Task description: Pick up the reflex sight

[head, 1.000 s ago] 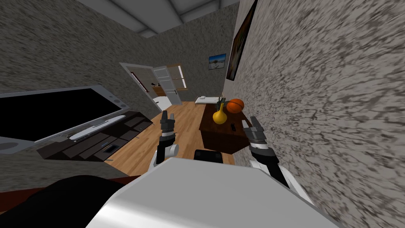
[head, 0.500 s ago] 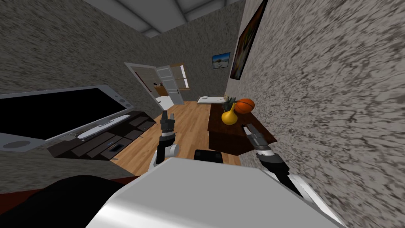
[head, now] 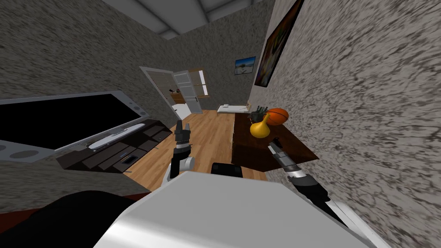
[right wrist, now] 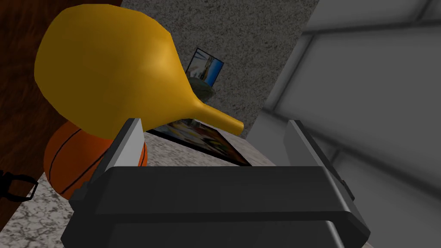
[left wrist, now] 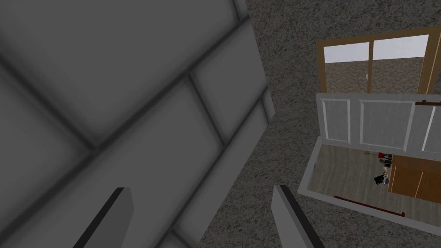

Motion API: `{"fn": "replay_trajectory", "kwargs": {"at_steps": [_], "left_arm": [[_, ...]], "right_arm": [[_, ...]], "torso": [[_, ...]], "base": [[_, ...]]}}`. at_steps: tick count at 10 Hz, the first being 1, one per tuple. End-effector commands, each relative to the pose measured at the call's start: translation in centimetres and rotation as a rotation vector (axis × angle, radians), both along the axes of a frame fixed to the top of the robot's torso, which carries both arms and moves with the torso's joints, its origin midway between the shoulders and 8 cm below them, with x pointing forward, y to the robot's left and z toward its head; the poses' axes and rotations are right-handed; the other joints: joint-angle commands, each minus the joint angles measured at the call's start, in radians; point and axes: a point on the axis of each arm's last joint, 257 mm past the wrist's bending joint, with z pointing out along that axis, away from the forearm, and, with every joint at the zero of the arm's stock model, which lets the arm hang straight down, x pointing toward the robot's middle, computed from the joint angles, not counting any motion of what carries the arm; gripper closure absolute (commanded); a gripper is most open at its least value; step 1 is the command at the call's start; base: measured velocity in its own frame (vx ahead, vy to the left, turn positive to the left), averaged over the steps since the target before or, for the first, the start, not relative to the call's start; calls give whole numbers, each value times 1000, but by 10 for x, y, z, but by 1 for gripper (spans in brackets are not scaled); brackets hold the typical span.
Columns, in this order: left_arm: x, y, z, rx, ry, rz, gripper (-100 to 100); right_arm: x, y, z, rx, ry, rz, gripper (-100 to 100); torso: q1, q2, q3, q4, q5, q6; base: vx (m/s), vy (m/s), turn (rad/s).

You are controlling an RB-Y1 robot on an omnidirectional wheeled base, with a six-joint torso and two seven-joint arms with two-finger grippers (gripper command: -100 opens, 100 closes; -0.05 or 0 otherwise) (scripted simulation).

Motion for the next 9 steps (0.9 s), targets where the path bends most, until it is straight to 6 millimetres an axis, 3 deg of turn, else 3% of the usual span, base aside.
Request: {"fn": "replay_trajectory", "kwargs": {"at_steps": [1,3,4,6,9], "left_arm": [[0,0,0,0,0,0,0],[0,0,0,0,0,0,0],[0,0,0,0,0,0,0],[0,0,0,0,0,0,0],[0,0,0,0,0,0,0]], "right_arm": [[-3,-7,-8,-25,32,8,-100],[-26,-32,-44,-101,156,23,-100],[-27,-35,-50,-114,171,25,-100],[-56,-63,-83,-181,301,40,-100],[-78,-87,-109,-236,402,43,-100]], "torso": [[0,0,0,0,0,0],[-2,1,0,0,0,0],[2,0,0,0,0,0],[-2,0,0,0,0,0],[-3,-1,0,0,-1,0]], "base": [[20,109,21],[17,160,92],[26,150,25],[48,123,105],[35,93,60]]}}
